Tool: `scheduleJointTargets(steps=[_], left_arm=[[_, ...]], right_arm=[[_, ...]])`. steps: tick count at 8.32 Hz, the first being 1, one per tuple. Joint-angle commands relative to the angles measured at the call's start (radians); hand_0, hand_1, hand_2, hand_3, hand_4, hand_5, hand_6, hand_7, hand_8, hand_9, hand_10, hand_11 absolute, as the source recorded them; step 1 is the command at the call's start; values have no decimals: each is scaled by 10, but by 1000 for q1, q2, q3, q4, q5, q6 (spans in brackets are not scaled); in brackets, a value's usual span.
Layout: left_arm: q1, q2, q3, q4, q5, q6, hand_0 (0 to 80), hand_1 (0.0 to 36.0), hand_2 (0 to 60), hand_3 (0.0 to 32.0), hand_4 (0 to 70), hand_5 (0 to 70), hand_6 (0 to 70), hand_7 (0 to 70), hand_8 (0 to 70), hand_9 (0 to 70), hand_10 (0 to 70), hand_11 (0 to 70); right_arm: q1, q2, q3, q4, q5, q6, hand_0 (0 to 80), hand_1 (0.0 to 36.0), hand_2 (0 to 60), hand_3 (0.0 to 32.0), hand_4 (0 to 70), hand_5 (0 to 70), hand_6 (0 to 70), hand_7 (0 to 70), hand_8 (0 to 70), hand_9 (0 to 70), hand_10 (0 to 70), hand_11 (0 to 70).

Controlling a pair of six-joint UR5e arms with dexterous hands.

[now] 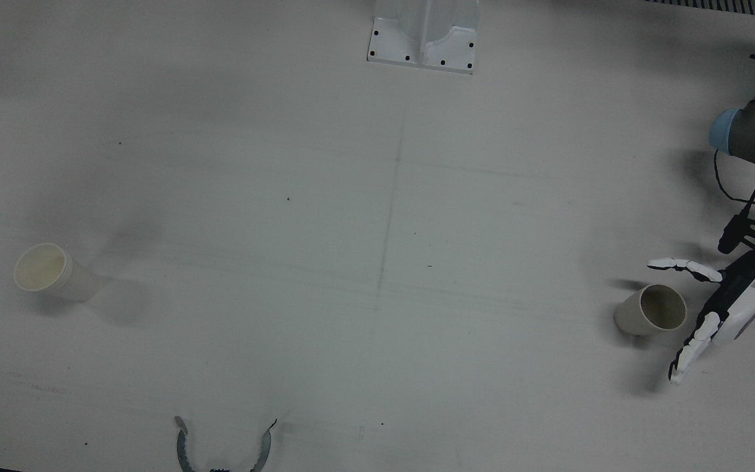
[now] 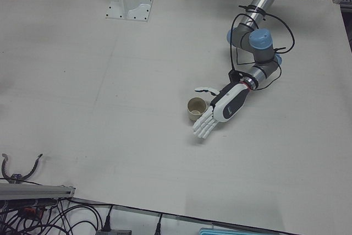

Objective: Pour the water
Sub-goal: 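Move the left hand to the beige cup and close fingers around it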

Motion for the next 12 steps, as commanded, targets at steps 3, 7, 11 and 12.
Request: scheduleJointTargets(steps=[3,7,11,12], left_arm=[[3,-31,52,-18,0,-10,503,221,164,58,0,0,0,0,0,0,0,7],[4,-31,52,-17,0,-7,515,242,190,64,0,0,0,0,0,0,0,12],[4,-51,52,3,0,-9,509,233,186,64,0,0,0,1,0,0,0,9],[4,-62,54,14,0,-7,507,231,186,64,0,0,0,0,0,0,0,8]], right_arm=[[-1,1,-2,0,2,0,460,146,116,36,0,0,0,0,0,0,0,0],[-1,-1,-5,0,2,0,459,144,114,38,0,0,0,0,0,0,0,0],[1,-4,-6,0,2,-2,458,142,112,42,0,0,0,0,0,0,0,0],[1,-4,-6,0,2,-2,458,142,112,42,0,0,0,0,0,0,0,0]])
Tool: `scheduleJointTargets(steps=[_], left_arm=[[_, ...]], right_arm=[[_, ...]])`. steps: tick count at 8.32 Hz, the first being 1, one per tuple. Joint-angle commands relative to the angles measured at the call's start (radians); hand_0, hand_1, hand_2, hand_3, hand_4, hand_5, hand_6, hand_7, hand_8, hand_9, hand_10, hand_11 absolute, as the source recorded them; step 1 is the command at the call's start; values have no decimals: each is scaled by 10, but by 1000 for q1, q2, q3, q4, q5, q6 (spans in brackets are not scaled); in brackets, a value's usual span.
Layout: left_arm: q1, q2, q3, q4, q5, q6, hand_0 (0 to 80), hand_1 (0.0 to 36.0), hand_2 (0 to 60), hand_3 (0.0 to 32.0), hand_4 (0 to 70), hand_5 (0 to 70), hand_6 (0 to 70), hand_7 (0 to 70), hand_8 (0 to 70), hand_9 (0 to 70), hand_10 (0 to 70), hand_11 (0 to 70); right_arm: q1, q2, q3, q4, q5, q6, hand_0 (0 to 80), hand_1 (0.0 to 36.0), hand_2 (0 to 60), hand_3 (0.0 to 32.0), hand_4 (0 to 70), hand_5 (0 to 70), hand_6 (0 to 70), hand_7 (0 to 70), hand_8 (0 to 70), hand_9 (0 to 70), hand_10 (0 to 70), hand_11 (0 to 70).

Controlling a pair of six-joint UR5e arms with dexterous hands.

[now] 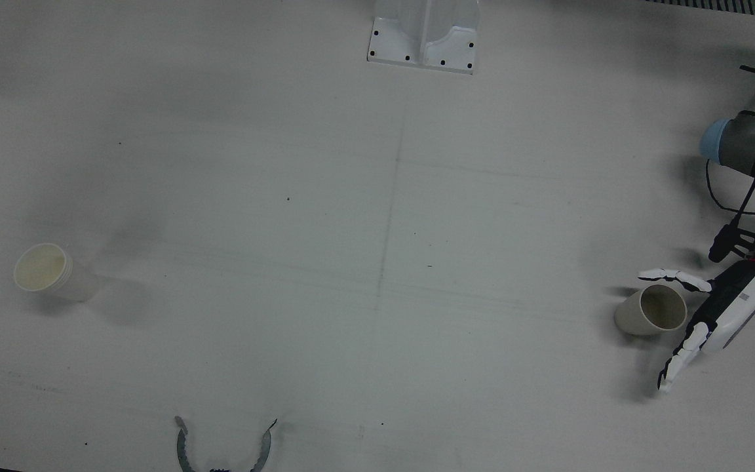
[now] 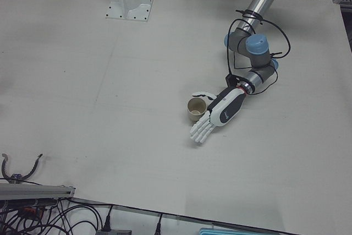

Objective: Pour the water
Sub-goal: 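Move the left hand to the beige cup and close fingers around it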

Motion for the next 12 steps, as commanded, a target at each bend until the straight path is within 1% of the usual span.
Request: scheduleJointTargets(steps=[1,5,7,8,9,11,12], left_arm=[[2,-18,1,18,0,1,505,229,184,62,0,0,0,0,0,0,0,8],[0,-18,1,21,2,-2,507,230,182,62,0,0,0,0,0,0,0,8],[2,-16,0,24,3,-2,514,242,204,46,0,0,0,4,0,0,0,19],[2,-15,0,24,5,-2,509,240,212,26,0,5,0,8,0,0,0,21],[2,-16,0,24,6,-2,508,235,209,0,0,29,0,11,0,0,0,22],[2,-12,0,24,11,-4,504,227,203,0,14,49,0,14,0,0,1,23],[0,-10,1,26,12,-4,502,226,210,0,21,61,0,14,0,0,1,23]], right_arm=[[0,-1,-2,0,0,-1,456,142,113,42,0,0,0,0,0,0,0,0],[0,-1,-3,0,0,-1,457,142,115,40,0,0,0,0,0,0,0,0],[0,-1,-2,2,0,-1,457,140,115,42,0,0,0,0,0,0,0,0],[0,-1,-2,0,0,-1,457,141,116,42,0,0,0,0,0,0,0,0],[0,-1,-2,2,0,-1,457,141,115,42,0,0,0,0,0,0,0,0],[0,-1,-2,2,0,-1,456,142,115,42,0,0,0,0,0,0,0,0],[-1,-1,-2,0,0,1,457,141,116,42,0,0,0,0,0,0,0,0]])
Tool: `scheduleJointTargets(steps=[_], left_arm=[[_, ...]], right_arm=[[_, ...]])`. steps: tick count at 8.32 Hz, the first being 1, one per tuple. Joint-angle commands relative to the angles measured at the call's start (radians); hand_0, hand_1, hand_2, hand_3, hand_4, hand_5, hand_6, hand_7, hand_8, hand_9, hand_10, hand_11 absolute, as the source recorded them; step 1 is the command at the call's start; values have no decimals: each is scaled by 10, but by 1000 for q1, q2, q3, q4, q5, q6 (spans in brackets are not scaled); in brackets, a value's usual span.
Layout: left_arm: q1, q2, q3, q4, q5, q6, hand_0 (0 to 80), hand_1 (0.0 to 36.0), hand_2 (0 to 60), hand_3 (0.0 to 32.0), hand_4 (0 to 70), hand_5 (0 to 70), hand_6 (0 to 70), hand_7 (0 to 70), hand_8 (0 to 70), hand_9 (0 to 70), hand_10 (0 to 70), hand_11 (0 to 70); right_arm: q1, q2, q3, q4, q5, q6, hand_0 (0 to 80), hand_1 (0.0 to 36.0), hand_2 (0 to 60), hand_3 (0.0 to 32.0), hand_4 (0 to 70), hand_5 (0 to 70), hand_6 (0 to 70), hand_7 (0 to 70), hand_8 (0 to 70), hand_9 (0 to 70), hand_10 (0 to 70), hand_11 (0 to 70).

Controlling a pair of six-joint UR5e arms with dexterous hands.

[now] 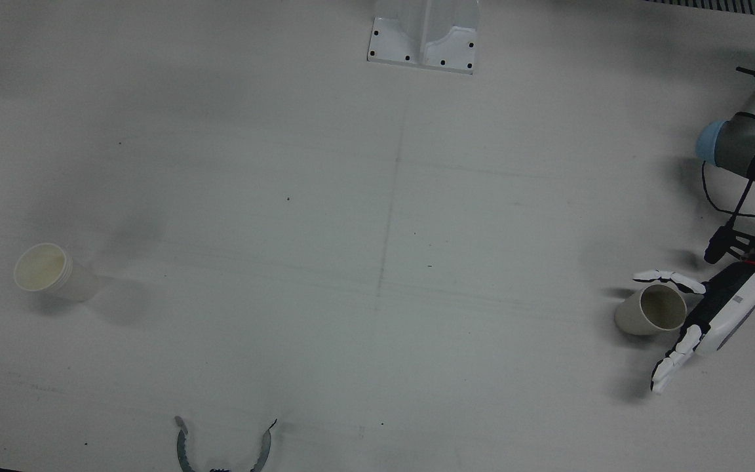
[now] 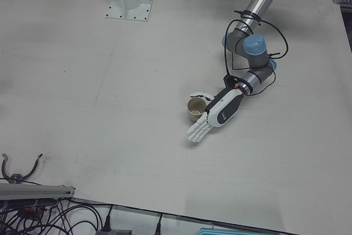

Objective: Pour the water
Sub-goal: 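Lift the beige cup off the table with the left hand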

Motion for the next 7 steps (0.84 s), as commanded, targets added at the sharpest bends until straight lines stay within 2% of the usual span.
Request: scheduleJointTargets(steps=[1,5,6,7], left_arm=[[-1,4,0,3,4,-1,502,221,208,0,43,85,0,15,0,0,6,29],[0,5,0,9,4,-1,508,227,226,0,136,169,0,20,0,0,9,32],[0,4,0,15,4,-1,512,236,257,0,181,211,0,31,0,0,13,37],[-1,2,-2,20,5,-1,509,233,288,0,269,274,0,51,0,0,14,36]], right_arm=[[0,0,0,0,0,2,457,141,114,44,0,0,0,0,0,0,0,0],[0,0,0,0,0,2,456,140,114,44,0,0,0,0,0,0,0,0],[0,-2,0,0,0,2,456,139,114,44,0,0,0,0,0,0,0,0],[0,-2,0,0,0,2,455,138,114,42,0,0,0,0,0,0,0,0]])
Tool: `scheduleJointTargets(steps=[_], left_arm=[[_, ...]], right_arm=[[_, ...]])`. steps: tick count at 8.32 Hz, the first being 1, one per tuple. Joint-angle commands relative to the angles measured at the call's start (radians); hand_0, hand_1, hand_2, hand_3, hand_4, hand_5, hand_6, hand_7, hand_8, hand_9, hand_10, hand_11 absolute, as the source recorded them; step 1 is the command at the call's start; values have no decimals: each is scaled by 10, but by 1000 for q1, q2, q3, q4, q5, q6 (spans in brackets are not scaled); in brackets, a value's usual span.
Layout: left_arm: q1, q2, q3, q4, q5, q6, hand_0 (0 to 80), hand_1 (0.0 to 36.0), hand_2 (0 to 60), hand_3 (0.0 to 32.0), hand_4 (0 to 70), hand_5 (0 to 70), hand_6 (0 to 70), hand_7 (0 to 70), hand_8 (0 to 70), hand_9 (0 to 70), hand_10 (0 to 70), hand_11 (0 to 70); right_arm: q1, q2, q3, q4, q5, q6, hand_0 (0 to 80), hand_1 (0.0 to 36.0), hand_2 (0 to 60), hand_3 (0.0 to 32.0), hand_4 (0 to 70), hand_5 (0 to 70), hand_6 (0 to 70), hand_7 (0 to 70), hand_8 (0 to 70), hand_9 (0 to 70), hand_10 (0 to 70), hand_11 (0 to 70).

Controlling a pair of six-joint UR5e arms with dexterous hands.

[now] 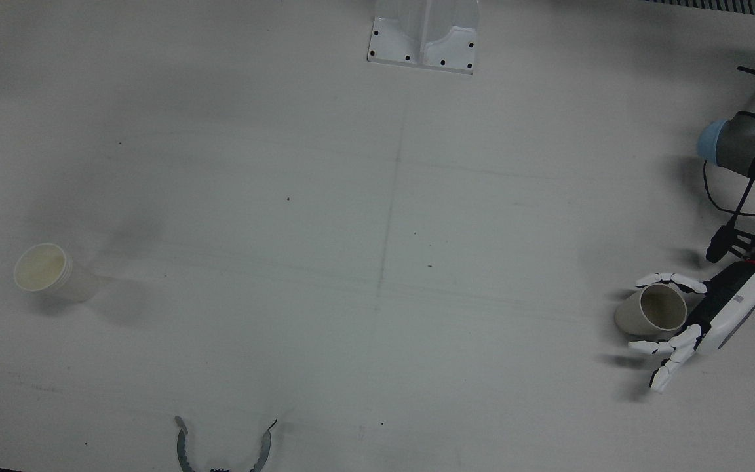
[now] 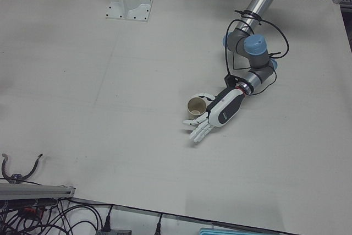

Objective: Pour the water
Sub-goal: 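Lift the beige cup off the table with the left hand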

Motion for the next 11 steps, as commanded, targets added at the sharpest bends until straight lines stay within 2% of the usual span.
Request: scheduleJointTargets(steps=[1,2,4,5,6,7,8,9,10,11], left_arm=[[-1,-3,-6,12,3,-2,506,236,343,0,329,334,3,64,0,0,19,42],[0,-9,-9,32,3,-23,512,239,337,0,344,358,8,71,0,0,23,48],[0,-9,-13,45,3,-37,512,263,413,0,330,372,10,72,0,0,25,51],[-1,-9,-18,46,5,-43,509,277,476,0,325,384,13,75,0,1,26,54],[-1,-9,-50,87,3,-82,508,298,568,0,325,404,14,76,0,1,24,52],[-3,-6,-90,116,5,-92,502,314,600,0,315,414,14,75,0,1,23,51],[-3,-6,-129,156,3,-104,496,325,600,0,309,422,15,77,0,1,24,53],[-3,-9,-157,192,5,-127,485,356,600,0,312,448,18,80,0,2,26,58],[-3,-9,-198,233,5,-147,472,360,600,0,325,467,22,85,0,3,29,62],[-7,-6,-273,297,5,-147,465,360,600,0,311,477,23,84,0,2,30,65]], right_arm=[[-1,-1,-1,0,0,0,454,137,113,42,0,0,0,0,0,0,0,0],[-2,-1,-4,0,0,0,454,136,114,42,0,0,0,0,0,0,0,0],[-2,1,-5,0,0,0,453,136,113,42,0,0,0,0,0,0,0,0],[-2,4,-5,0,0,0,454,136,114,42,0,0,0,0,0,0,0,0],[-2,7,-4,0,0,8,455,137,118,36,0,0,0,0,0,0,0,0],[-2,11,-1,0,0,11,457,140,126,34,0,0,0,0,0,0,0,0],[-2,14,-4,-2,0,8,458,140,127,32,0,0,0,0,0,0,0,0],[-5,16,-7,0,3,-4,455,138,127,28,0,0,0,0,0,0,0,0],[-8,46,-29,0,5,-35,455,136,132,22,0,6,0,0,0,0,0,0],[-12,115,-89,0,8,-46,456,138,138,20,0,8,0,0,0,0,0,0]])
